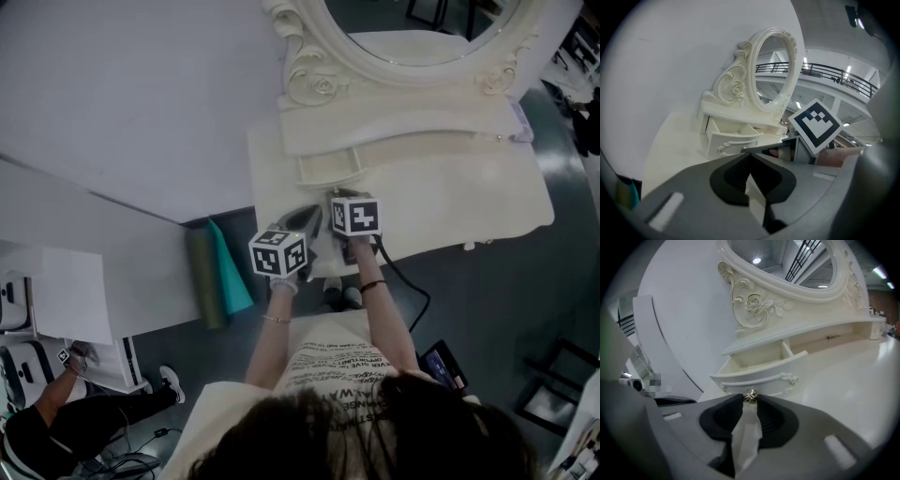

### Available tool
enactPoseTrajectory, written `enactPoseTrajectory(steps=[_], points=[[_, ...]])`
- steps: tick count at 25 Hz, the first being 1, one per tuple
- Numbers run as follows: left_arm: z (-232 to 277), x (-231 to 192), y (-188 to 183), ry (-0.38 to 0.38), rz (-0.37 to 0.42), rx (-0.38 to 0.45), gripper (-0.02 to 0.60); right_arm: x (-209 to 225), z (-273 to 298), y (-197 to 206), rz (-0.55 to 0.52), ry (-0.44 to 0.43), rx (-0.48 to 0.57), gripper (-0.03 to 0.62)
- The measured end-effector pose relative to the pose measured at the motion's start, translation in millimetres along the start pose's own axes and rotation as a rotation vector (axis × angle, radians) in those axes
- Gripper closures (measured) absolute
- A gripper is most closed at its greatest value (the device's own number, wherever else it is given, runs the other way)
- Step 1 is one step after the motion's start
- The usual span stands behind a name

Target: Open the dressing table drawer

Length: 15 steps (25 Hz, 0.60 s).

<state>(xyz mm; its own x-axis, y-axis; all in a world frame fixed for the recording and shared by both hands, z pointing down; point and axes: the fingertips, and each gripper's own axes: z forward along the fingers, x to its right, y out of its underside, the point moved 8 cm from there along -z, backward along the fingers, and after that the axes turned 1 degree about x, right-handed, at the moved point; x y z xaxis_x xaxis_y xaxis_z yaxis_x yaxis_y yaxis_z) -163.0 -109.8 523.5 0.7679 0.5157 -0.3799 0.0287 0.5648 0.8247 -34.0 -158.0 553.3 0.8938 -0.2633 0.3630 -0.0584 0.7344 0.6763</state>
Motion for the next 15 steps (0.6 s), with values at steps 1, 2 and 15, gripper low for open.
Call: enactPoseTrajectory(steps=[1,2,15], points=[[0.3,-0.1,-0.1,0.001,0.0,0.001,0.583,0.7,0.0,0.3,0.004,-0.008,0.002,0.494],[0.6,-0.2,-0.4,0.001,0.0,0.001,0.583,1.2,-0.3,0.7,0.009,-0.015,0.005,0.493],[6.9,4.8,-4.3,0.03,0.003,0.0,0.583,0.3,-7.6,0.0,-0.013,-0.026,0.014,0.48]])
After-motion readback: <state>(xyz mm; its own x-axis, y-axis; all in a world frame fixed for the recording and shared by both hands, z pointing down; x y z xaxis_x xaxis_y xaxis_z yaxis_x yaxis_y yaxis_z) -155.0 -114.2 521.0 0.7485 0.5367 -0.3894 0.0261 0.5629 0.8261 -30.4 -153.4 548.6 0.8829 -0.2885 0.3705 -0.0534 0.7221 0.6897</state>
